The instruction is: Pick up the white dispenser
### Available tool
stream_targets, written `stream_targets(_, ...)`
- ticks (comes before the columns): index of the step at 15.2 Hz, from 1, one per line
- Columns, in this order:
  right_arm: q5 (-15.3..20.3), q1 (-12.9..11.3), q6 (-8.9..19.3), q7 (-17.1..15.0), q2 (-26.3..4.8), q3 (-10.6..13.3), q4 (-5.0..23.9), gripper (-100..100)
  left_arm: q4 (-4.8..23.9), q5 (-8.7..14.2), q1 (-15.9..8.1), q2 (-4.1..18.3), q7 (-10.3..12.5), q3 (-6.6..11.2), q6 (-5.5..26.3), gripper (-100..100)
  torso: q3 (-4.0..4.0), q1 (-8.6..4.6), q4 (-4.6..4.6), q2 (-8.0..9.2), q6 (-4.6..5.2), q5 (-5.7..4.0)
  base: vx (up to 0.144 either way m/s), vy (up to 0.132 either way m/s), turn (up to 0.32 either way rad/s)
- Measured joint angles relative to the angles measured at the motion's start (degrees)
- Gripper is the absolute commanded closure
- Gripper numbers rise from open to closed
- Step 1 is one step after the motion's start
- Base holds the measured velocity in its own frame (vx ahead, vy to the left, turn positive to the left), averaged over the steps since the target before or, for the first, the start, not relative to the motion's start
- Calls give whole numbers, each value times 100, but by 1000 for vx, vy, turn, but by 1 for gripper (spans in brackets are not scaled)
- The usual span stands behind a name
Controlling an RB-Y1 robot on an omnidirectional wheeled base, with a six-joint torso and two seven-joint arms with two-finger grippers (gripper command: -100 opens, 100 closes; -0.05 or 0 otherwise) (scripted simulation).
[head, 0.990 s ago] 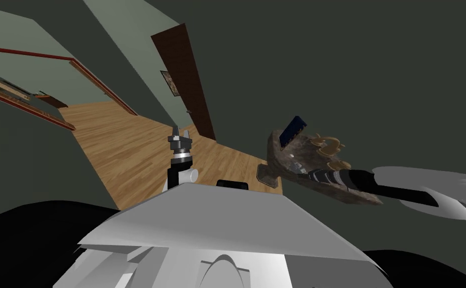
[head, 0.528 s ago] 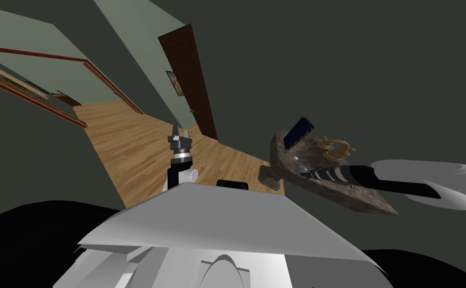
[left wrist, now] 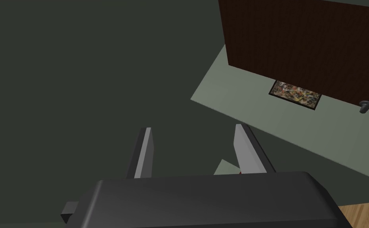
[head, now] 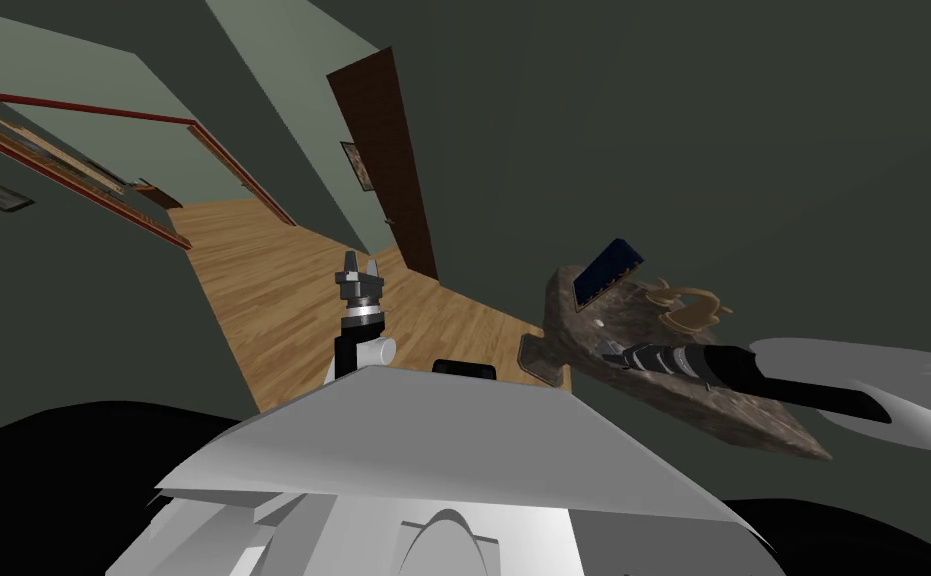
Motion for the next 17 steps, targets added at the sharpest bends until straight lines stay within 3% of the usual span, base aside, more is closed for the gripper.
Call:
stream_targets(1,1,-29,14,11,14,44,-7,100,0,0,0,0,0,0,0,0,0,0,0,1,1,1,5,0,0)
stream_targets(9,-35,-19,17,58,14,46,7,100,0,0,1,0,0,1,0,0,1,-14,-4,7,8,-11,-3,-2,-21)
stream_targets(10,-41,14,-8,28,-51,-11,14,100,0,0,0,0,0,0,0,0,4,-15,-3,14,9,-14,-41,3,-94)
stream_targets(11,-8,352,-44,-37,-108,-384,53,100,0,0,0,0,0,0,0,0,7,-15,-3,19,7,-15,-43,3,-60)
stream_targets(12,-22,387,-70,-77,-167,-457,62,100,0,0,0,0,0,0,0,0,9,-13,-1,21,5,-14,-29,0,-8)
stream_targets(16,-53,-146,-142,-151,-328,0,32,100,0,0,0,0,0,0,0,0,9,-14,-1,20,7,-12,-26,-2,-58)
stream_targets(17,-72,-28,-157,-170,-381,-125,44,100,0,0,0,0,0,0,0,0,9,-13,-2,21,7,-14,-16,1,-16)
